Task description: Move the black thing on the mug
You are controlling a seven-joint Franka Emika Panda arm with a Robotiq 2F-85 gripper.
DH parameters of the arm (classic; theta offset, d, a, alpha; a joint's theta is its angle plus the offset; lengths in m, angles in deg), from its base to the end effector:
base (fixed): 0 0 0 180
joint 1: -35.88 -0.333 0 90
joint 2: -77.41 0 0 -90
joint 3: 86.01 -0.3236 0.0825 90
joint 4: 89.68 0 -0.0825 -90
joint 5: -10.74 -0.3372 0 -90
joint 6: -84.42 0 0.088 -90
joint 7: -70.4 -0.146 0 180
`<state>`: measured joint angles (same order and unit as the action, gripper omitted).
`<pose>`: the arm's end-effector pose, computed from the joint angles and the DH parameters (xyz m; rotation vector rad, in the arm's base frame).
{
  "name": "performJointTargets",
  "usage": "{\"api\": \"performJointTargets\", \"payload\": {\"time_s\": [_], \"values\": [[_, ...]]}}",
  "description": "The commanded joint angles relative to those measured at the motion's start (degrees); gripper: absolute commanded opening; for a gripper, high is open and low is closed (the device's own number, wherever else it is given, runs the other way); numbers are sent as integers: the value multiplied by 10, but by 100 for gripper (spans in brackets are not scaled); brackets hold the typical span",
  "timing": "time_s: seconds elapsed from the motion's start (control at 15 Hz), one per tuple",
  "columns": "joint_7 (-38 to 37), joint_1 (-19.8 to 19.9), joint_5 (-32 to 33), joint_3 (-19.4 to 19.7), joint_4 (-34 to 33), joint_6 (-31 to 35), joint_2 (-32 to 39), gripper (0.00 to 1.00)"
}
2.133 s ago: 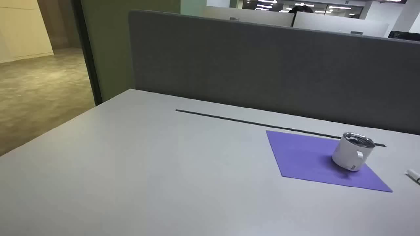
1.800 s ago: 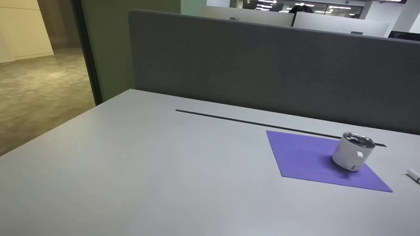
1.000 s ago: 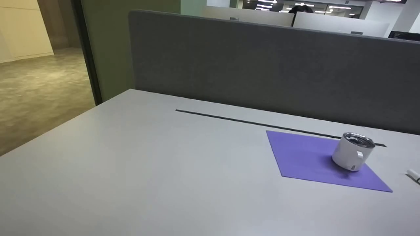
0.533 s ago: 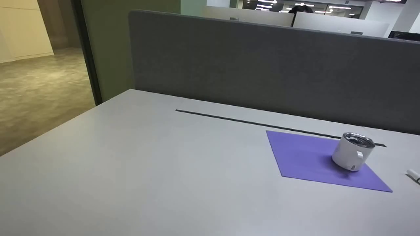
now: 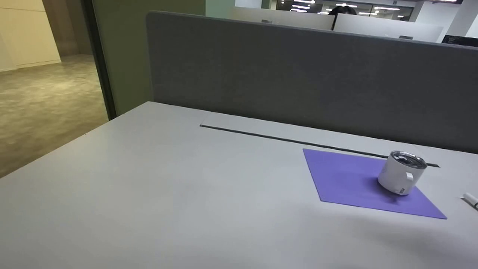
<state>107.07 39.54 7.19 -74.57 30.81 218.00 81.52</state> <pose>0.5220 -0.1367 0.3966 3.0492 0.5217 0.2439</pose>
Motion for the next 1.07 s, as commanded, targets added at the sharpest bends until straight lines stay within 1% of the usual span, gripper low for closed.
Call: {"api": "performJointTargets", "payload": {"time_s": [0.0,0.13,0.2,0.27,0.33,0.4,0.47,1.0], "values": [[19,20,-12,-34,-48,22,68,19],[15,27,-6,-50,-61,31,96,5],[10,29,1,-56,-66,30,109,1],[-5,29,18,-57,-73,27,121,0],[2,34,9,-64,-44,35,96,9],[2,35,11,-67,-49,36,107,3],[1,36,12,-68,-54,36,114,1],[1,38,14,-68,-62,36,120,1]]}}
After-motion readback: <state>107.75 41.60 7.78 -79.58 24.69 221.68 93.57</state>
